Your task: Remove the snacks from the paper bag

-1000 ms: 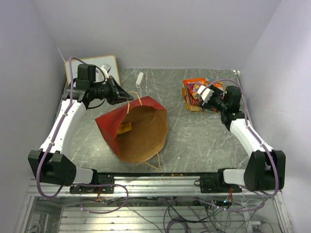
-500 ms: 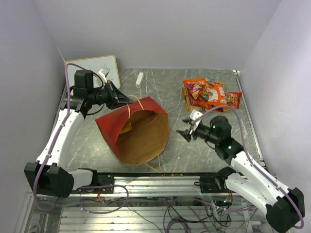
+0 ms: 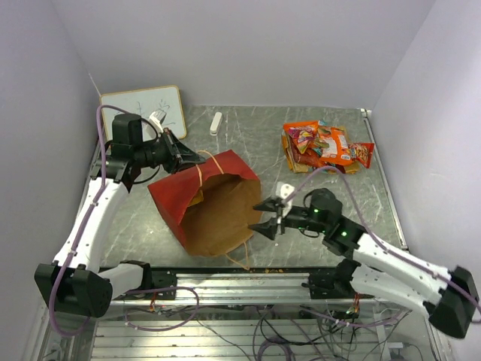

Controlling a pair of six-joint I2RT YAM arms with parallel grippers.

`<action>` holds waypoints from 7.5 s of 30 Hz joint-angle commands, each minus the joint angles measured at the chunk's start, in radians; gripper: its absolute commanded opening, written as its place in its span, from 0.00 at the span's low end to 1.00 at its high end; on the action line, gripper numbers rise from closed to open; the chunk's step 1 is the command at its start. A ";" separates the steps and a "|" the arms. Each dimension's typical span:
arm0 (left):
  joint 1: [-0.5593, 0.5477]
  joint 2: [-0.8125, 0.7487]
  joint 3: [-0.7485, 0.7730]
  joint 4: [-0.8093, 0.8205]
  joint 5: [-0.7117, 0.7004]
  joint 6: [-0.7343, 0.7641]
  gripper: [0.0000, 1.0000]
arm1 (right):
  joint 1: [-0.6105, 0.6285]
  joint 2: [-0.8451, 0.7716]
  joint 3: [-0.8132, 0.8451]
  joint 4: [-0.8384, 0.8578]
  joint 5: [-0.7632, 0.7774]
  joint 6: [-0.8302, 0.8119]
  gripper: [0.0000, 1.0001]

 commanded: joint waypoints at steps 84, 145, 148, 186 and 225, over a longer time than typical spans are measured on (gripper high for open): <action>-0.012 -0.056 0.136 -0.298 -0.048 0.153 0.07 | 0.369 0.946 0.399 0.298 0.418 -0.595 0.00; 0.078 -0.087 0.005 -0.302 -0.273 0.169 0.07 | -0.255 0.636 1.140 -0.602 0.895 0.153 0.00; 0.081 -0.089 0.067 -0.406 -0.370 0.224 0.07 | -0.351 0.663 1.145 -0.612 0.836 0.208 0.00; 0.099 -0.085 0.275 -0.632 -0.561 0.391 0.67 | -0.854 1.066 1.023 -0.519 0.528 0.083 0.00; 0.099 -0.027 0.673 -0.772 -0.638 0.490 0.98 | -0.857 1.017 0.998 -0.547 0.421 0.087 0.55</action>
